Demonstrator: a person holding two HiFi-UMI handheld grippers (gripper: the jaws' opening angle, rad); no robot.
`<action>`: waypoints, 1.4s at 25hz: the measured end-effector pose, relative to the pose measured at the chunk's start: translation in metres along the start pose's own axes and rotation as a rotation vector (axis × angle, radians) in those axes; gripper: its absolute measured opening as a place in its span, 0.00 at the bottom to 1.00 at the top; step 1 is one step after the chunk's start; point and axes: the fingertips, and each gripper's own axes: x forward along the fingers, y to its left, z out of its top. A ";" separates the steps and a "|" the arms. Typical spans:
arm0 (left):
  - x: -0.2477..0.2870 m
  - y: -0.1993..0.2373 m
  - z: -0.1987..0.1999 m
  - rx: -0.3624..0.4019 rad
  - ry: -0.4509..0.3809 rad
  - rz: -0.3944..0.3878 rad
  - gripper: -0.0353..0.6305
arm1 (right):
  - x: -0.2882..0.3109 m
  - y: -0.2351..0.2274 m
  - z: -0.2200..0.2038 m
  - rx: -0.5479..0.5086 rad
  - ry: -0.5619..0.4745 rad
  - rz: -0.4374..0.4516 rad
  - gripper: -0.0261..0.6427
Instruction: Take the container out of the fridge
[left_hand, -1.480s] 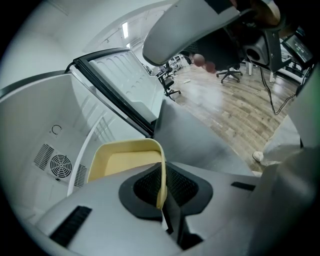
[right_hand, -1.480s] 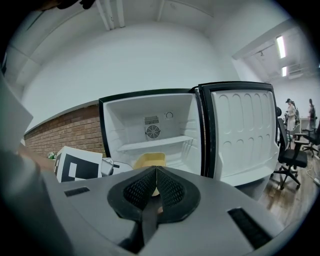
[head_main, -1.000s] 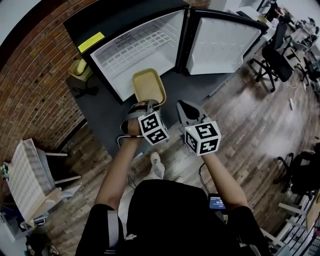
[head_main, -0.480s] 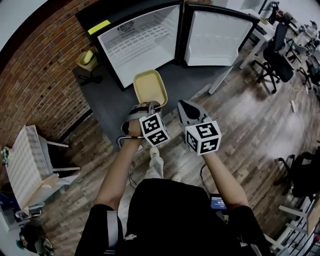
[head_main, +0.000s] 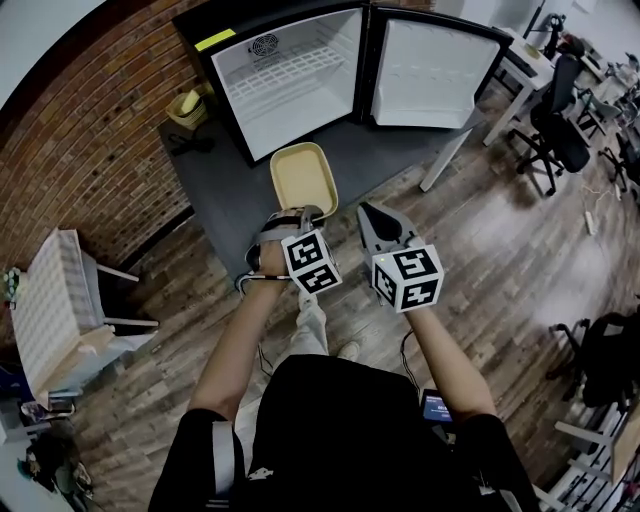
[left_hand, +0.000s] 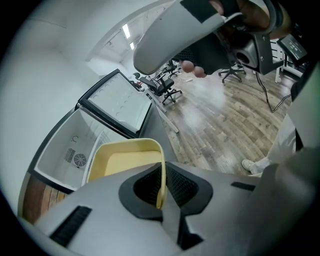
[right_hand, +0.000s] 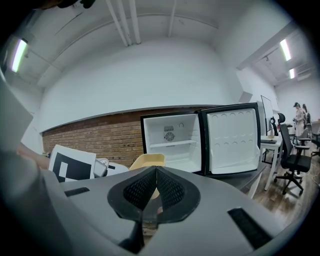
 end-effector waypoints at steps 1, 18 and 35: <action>-0.003 -0.002 -0.001 0.001 0.005 0.005 0.10 | -0.004 0.002 -0.001 -0.001 -0.002 0.002 0.10; -0.034 -0.034 0.021 -0.016 -0.031 -0.001 0.10 | -0.042 0.013 -0.007 0.001 -0.021 0.011 0.10; -0.029 -0.040 0.025 -0.005 -0.034 -0.008 0.10 | -0.048 0.004 -0.003 -0.018 -0.048 -0.020 0.10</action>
